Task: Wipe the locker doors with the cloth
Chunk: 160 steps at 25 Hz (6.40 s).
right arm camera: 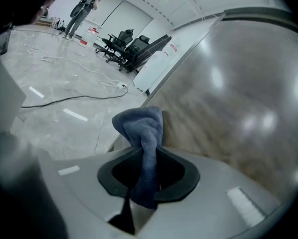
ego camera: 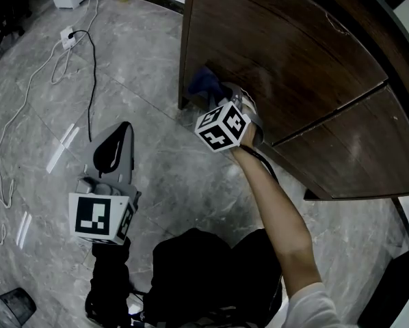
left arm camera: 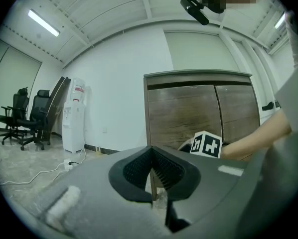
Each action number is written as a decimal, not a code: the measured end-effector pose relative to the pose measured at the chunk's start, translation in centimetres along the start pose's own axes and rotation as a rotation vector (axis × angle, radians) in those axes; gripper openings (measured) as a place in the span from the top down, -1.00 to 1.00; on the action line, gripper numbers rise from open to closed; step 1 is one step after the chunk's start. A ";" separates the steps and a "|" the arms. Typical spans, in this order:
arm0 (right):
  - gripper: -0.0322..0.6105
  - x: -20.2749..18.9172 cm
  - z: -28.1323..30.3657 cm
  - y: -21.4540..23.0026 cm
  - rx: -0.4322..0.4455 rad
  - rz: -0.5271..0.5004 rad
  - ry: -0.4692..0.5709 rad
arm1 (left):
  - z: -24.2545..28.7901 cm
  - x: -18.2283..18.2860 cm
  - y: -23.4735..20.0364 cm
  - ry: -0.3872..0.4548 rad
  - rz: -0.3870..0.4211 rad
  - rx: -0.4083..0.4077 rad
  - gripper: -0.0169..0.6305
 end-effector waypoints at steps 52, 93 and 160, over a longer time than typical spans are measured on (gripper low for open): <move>0.67 -0.6 7.8 -6.9 0.053 -0.041 -0.074 | -2.3 -2.4 -4.8 -0.099 0.014 0.103 0.94; 0.67 18.4 -56.1 28.2 -0.248 0.514 0.235 | 6.2 44.8 21.4 -0.075 0.014 -0.294 0.94; 0.70 36.5 -91.5 35.1 -0.793 0.703 0.279 | -7.9 74.9 27.2 0.074 -0.052 -0.538 0.94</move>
Point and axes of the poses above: the fingertips, and each gripper's own axes: z forward along the fingers, y to its right, x out of its top, the point moved 5 cm from there along -z, backward along the fingers, and after that the axes turned 13 degrees about y, right-handed, at the moved point
